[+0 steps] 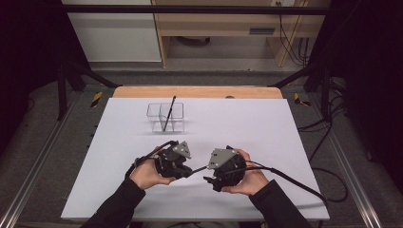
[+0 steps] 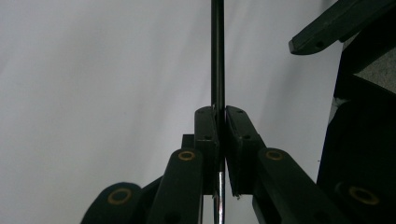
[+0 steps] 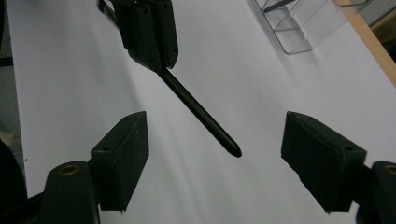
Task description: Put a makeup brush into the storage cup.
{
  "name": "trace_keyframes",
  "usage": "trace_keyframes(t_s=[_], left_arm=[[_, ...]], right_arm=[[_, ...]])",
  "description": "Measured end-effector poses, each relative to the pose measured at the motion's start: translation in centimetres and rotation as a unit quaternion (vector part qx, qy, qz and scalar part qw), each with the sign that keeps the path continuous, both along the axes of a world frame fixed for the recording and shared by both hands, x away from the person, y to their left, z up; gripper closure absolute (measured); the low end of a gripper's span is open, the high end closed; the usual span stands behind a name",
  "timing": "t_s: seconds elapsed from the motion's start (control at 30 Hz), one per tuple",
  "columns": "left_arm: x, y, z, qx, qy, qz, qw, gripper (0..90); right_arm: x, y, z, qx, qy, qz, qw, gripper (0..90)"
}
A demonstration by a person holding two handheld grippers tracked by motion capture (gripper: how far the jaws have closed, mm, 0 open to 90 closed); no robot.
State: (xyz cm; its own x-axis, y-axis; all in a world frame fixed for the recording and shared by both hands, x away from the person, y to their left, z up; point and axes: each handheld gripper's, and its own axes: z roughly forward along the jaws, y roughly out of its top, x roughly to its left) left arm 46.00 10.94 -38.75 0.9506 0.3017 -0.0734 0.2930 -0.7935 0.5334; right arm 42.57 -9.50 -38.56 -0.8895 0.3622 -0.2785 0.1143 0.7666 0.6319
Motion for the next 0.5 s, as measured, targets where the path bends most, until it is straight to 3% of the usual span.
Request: trace_keyframes(t_s=[0.5], left_arm=[[-0.16,-0.46,0.71,0.004,0.005,-0.002,1.0000,83.8]], right_arm=[[-0.23,0.81,-0.29,-0.025,-0.021,0.034,0.9989,32.2]])
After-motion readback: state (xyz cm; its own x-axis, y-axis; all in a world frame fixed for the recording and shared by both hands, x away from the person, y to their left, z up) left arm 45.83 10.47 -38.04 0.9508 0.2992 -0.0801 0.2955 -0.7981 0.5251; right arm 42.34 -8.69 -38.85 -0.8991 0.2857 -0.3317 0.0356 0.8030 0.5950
